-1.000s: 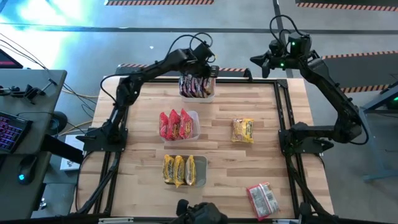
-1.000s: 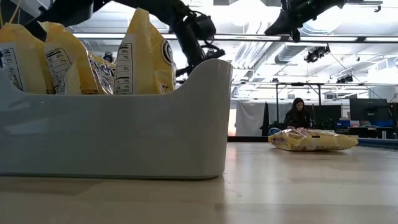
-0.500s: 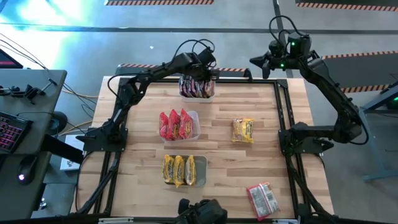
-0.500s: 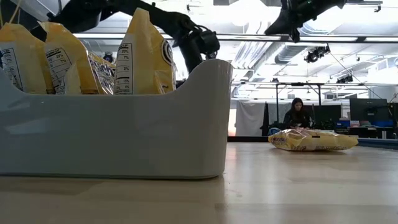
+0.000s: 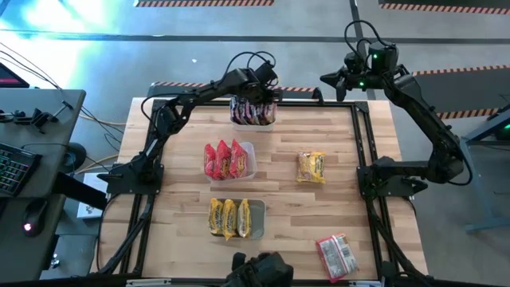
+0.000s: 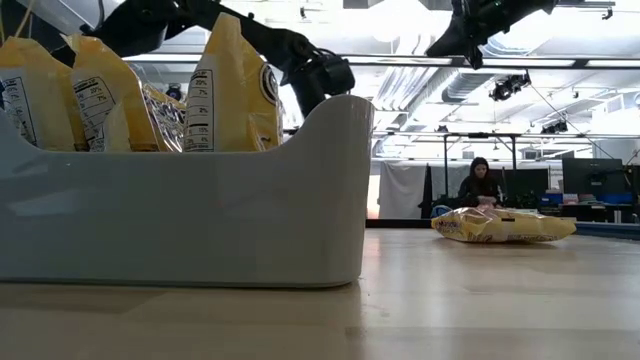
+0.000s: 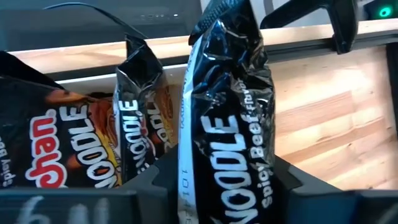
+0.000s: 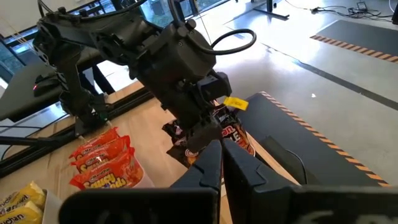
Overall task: Sort Maruchan noodles
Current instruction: Put the black noodle pack into the white bin
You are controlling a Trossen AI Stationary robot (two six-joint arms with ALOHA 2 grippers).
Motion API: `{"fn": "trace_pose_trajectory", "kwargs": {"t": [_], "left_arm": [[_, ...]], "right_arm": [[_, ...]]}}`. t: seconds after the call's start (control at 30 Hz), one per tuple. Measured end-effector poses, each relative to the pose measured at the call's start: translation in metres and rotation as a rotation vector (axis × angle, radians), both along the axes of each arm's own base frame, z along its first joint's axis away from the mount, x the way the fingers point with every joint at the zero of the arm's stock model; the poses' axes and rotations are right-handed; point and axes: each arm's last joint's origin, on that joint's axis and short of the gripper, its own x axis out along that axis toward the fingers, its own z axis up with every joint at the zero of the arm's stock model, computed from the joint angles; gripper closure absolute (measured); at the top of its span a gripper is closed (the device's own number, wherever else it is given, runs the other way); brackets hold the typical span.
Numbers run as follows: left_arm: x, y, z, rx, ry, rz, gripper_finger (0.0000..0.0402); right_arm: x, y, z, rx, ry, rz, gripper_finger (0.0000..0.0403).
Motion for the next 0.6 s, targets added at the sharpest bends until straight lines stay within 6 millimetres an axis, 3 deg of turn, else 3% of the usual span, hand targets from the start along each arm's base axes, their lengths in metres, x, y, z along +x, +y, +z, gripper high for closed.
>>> {"fn": "trace_pose_trajectory", "kwargs": {"t": [0.37, 0.6], "left_arm": [[-0.0001, -0.0007, -0.0003, 0.007, 0.012, -0.024, 0.0275], [-0.0016, -0.0039, -0.0019, -0.018, 0.037, -0.022, 0.0322]], "right_arm": [[0.0, 0.0, -0.0001, 0.001, 0.0, 0.0, 0.0402], [0.0, 0.0, -0.0001, 0.002, 0.001, 0.0, 0.0402]]}}
